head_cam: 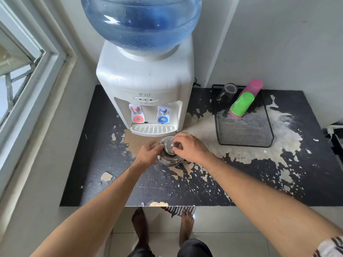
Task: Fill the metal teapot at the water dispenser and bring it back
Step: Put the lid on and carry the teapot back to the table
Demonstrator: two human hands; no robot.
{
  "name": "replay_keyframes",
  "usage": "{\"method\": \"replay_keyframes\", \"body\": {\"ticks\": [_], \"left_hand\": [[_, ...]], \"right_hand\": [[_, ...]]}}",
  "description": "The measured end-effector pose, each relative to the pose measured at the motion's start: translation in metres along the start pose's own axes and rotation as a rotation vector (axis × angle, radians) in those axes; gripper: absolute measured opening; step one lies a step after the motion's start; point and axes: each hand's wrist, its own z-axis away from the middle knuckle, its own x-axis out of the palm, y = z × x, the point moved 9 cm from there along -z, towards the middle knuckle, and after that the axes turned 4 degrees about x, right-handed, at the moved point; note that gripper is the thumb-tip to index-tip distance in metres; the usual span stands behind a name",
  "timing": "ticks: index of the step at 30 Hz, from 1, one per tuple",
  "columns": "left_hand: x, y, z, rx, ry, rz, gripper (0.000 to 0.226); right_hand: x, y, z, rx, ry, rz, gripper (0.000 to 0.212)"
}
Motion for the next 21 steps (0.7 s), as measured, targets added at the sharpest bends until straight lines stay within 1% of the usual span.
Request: {"method": "replay_keyframes", "body": {"ticks": [3, 5, 7, 12, 18, 21], "left_hand": [[0.002, 0.001, -0.001, 0.017, -0.023, -0.042, 0.043], [0.003, 0.005, -0.001, 0.059, -0.029, -0.095, 0.039], [0.002, 0.008, -0.001, 0.090, -0.015, -0.149, 0.039], [0.000, 0.007, -0.002, 0.081, 0.027, -0.217, 0.045], [-0.001, 0.008, -0.003, 0.089, 0.055, -0.264, 0.046], [-0.001, 0.011, -0.002, 0.131, 0.065, -0.310, 0.046]], "right_hand": [[0.006, -0.002, 0.001, -0.011, -0.010, 0.023, 0.018], [0.011, -0.005, 0.002, -0.019, -0.006, 0.032, 0.018], [0.015, -0.007, 0.003, -0.024, 0.009, 0.042, 0.017], [0.017, -0.012, 0.004, -0.028, 0.057, 0.056, 0.014], [0.018, -0.013, 0.006, -0.033, 0.066, 0.057, 0.014], [0.019, -0.012, 0.006, -0.027, 0.062, 0.056, 0.012]]}}
